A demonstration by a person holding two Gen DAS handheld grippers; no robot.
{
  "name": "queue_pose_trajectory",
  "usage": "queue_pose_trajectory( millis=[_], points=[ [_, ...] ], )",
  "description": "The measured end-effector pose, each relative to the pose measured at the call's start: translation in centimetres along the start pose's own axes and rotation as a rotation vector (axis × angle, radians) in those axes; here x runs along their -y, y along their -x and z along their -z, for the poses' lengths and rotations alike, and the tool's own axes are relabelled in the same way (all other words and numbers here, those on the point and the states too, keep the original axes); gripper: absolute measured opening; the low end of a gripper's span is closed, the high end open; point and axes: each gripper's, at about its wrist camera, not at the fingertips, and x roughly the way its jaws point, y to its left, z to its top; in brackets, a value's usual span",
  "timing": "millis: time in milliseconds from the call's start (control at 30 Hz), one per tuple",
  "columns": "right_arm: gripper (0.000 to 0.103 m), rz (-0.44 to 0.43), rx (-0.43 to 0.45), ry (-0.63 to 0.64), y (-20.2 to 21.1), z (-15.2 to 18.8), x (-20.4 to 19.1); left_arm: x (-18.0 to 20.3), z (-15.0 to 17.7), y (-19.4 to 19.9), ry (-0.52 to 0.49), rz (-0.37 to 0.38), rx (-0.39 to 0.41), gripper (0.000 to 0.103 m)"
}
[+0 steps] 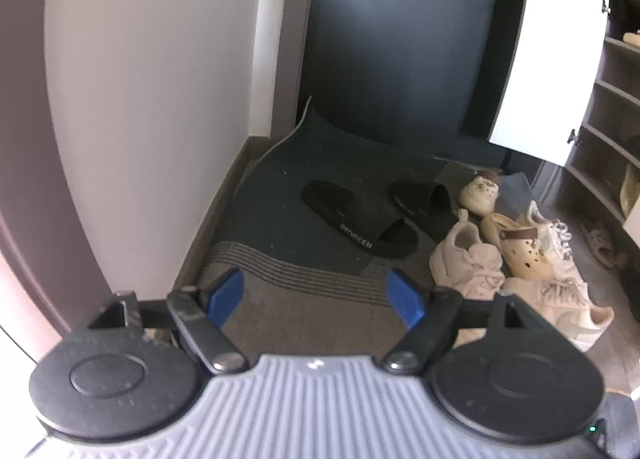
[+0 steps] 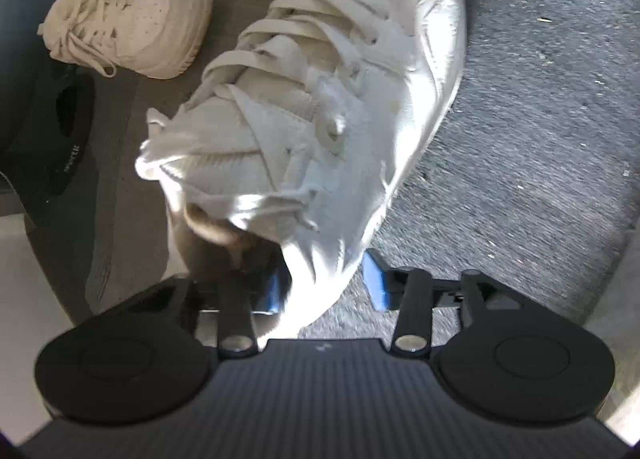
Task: Organize scattered shoes
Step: 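Grasp the sneaker heel with the right gripper while the left gripper releases it, then carry the sneaker with the right gripper, set it down by the wall, open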
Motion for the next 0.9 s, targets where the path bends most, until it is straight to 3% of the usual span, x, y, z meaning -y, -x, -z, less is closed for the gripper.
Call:
queue_pose_trajectory(
  millis=[533,800,900],
  points=[
    [0.019,0.028,0.187,0.586,6.0,4.9,-0.3,-0.5,0.6,-0.1,0.018,0.018,-0.003,0.078],
    [0.018,0.034,0.277,0.881,8.9,6.9,-0.1,-1.7,0.3,0.0,0.058,0.017,0.007,0.078],
    [0.018,-0.001,0.248,0.910,9.2,7.8,0.3,-2.1,0.3,0.0,0.078,0.015,0.007,0.078]
  ],
)
